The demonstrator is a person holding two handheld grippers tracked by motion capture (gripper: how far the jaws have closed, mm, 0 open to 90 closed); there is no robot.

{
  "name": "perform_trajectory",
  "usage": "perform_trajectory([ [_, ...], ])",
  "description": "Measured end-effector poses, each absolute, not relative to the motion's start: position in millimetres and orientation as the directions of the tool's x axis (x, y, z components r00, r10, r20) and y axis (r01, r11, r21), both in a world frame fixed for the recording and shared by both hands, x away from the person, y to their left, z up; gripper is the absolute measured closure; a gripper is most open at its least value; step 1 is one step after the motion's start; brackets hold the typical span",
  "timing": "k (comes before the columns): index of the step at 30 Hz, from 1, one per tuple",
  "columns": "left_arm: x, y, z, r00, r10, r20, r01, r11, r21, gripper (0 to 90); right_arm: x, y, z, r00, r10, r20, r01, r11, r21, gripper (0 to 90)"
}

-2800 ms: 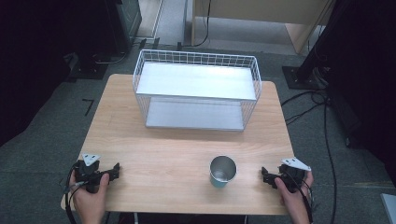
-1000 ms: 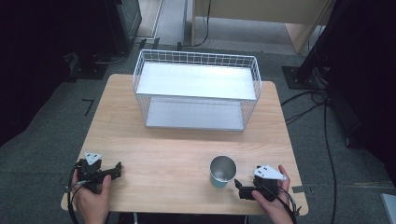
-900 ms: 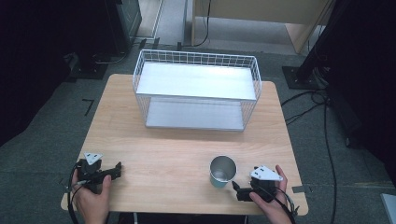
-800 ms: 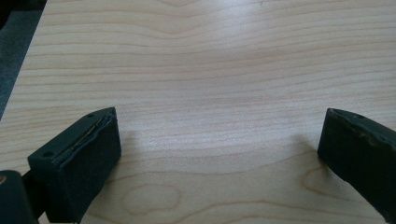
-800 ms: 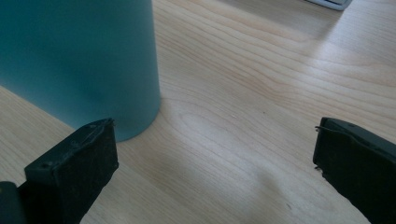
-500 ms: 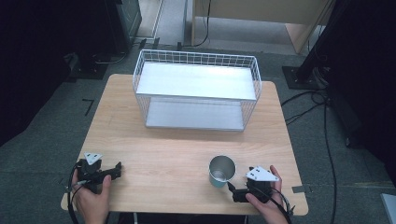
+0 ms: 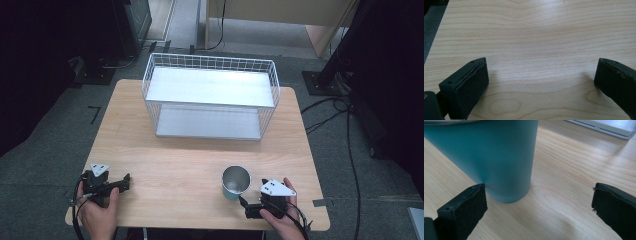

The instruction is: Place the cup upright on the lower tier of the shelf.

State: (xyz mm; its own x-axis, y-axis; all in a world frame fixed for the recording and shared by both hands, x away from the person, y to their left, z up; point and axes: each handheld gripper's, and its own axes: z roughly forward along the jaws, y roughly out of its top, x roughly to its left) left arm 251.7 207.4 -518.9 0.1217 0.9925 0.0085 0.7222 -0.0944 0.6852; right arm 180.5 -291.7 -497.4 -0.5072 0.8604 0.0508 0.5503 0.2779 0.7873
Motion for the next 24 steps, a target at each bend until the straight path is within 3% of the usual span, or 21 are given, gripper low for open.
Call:
perform_trajectory([
  [24, 251.7, 207.4, -518.9, 0.122, 0.993, 0.008, 0.722, -0.094, 0.685, 0.0, 185.3, -268.0, -487.4, -0.526, 0.847, 0.083, 0.498, 0.228, 0.837, 0.2],
])
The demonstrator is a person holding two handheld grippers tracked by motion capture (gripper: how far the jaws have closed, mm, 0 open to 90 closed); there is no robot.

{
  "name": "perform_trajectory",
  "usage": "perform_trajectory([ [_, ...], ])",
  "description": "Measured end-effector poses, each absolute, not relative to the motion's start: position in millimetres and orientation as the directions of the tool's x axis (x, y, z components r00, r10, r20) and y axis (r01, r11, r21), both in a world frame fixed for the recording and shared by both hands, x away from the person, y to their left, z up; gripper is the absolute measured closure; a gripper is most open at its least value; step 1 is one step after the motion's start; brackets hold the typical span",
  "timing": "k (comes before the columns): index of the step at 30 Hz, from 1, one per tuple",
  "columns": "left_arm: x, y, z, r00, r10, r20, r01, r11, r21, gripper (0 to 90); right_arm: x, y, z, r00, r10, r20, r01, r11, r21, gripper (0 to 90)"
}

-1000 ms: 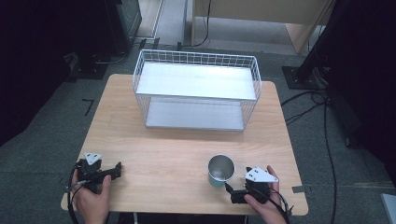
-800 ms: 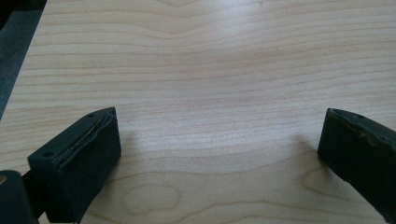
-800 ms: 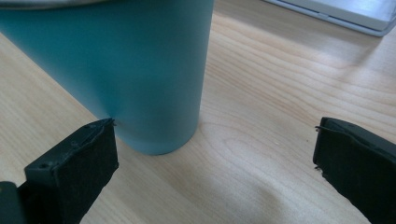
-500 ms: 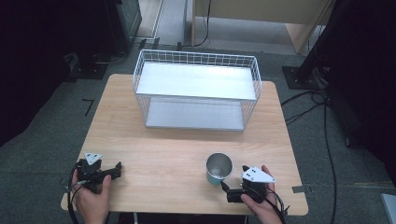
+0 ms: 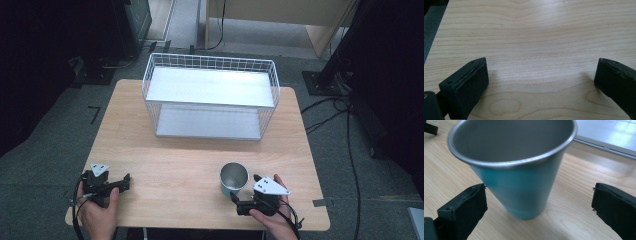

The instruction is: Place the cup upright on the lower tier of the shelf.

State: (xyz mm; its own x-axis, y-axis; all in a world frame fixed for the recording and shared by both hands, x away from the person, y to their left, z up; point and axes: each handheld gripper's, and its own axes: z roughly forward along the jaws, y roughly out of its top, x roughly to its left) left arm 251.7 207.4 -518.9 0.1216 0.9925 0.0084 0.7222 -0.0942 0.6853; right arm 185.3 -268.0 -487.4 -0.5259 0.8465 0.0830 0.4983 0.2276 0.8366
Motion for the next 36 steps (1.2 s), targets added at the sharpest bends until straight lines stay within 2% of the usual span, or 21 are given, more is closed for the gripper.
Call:
perform_trajectory([
  [13, 251.6, 207.3, -518.9, 0.122, 0.993, 0.009, 0.722, -0.095, 0.685, 0.0, 191.6, -251.7, -483.0, -0.507, 0.857, 0.097, 0.477, 0.185, 0.859, 0.4],
  [19, 251.6, 207.4, -518.9, 0.122, 0.993, 0.009, 0.722, -0.095, 0.685, 0.0, 195.3, -245.1, -482.4, -0.504, 0.857, 0.111, 0.459, 0.157, 0.875, 3.2],
  [24, 251.7, 207.4, -518.9, 0.122, 0.992, 0.009, 0.722, -0.095, 0.685, 0.0, 194.9, -237.3, -481.5, -0.489, 0.867, 0.095, 0.437, 0.149, 0.887, 13.3],
  [36, 251.6, 207.4, -518.9, 0.122, 0.993, 0.009, 0.722, -0.094, 0.685, 0.0, 197.5, -233.3, -474.5, -0.456, 0.884, 0.103, 0.428, 0.116, 0.896, 14.1],
])
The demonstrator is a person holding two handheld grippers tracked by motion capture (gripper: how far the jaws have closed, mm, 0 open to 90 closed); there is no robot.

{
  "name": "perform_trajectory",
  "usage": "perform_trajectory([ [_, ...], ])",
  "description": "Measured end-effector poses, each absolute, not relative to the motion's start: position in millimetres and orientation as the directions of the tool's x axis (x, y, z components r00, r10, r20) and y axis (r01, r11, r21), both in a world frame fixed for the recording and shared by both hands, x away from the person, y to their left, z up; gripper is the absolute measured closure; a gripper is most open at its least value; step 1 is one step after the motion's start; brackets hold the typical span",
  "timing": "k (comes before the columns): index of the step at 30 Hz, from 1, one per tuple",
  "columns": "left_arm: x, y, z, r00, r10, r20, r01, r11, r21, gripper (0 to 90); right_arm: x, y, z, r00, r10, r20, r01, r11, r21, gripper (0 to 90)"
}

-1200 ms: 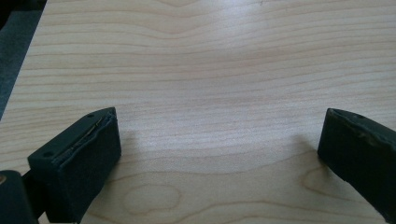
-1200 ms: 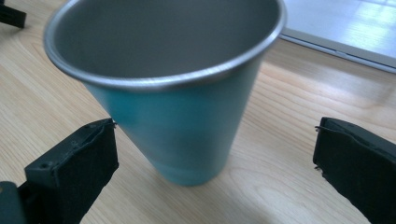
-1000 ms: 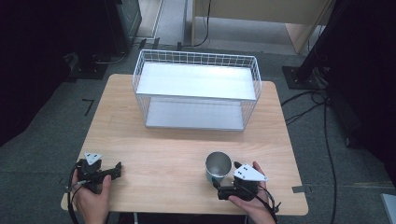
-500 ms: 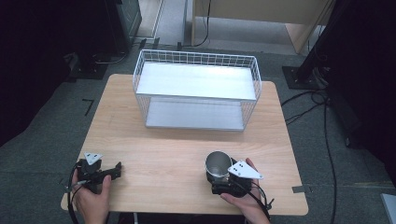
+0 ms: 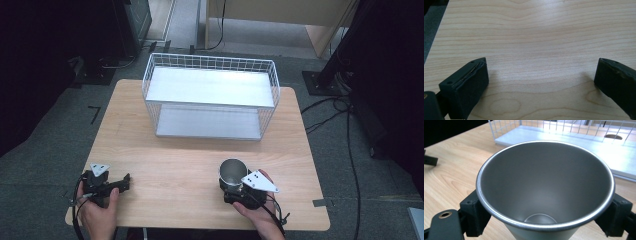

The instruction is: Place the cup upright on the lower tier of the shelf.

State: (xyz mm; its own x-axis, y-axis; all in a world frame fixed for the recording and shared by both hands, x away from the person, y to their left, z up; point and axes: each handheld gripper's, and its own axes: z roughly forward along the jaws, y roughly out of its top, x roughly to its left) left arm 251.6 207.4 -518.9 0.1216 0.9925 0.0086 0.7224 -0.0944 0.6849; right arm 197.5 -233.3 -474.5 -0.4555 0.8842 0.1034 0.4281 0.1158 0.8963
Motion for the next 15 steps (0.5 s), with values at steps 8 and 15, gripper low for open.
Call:
perform_trajectory([
  [8, 251.6, 207.4, -518.9, 0.122, 0.993, 0.009, 0.722, -0.095, 0.685, 0.0, 203.1, -233.4, -461.0, -0.434, 0.893, 0.117, 0.419, 0.085, 0.904, 14.2],
  [15, 251.6, 207.4, -518.9, 0.122, 0.993, 0.009, 0.722, -0.095, 0.685, 0.0, 209.2, -230.3, -452.3, -0.428, 0.896, 0.118, 0.41, 0.076, 0.909, 14.2],
])
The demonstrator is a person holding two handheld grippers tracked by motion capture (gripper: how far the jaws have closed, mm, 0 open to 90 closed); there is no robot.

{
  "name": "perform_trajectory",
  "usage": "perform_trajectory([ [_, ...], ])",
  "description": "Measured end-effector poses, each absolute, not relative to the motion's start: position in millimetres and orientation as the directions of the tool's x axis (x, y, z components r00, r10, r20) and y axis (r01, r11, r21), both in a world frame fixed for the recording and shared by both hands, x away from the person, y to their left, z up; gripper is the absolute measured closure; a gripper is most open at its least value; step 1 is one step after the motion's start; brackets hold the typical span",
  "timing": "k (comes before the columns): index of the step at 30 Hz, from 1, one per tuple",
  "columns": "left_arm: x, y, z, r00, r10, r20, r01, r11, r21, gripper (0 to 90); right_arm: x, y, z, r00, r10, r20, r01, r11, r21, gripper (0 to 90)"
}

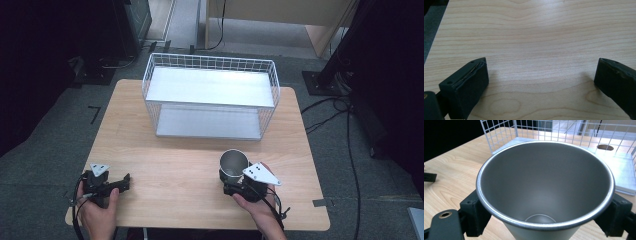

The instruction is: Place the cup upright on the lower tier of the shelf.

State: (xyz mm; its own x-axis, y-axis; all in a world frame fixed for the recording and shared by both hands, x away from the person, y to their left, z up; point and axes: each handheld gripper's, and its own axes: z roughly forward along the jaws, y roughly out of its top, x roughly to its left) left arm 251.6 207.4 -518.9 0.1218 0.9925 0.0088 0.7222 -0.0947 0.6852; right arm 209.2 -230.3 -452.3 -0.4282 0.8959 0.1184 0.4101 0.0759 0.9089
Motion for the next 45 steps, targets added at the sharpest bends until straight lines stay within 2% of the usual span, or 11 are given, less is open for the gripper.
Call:
perform_trajectory([
  [45, 251.7, 207.4, -518.9, 0.122, 0.993, 0.01, 0.722, -0.095, 0.685, 0.0, 260.6, -203.3, -369.3, -0.405, 0.912, 0.068, 0.315, 0.069, 0.946, 14.2],
])
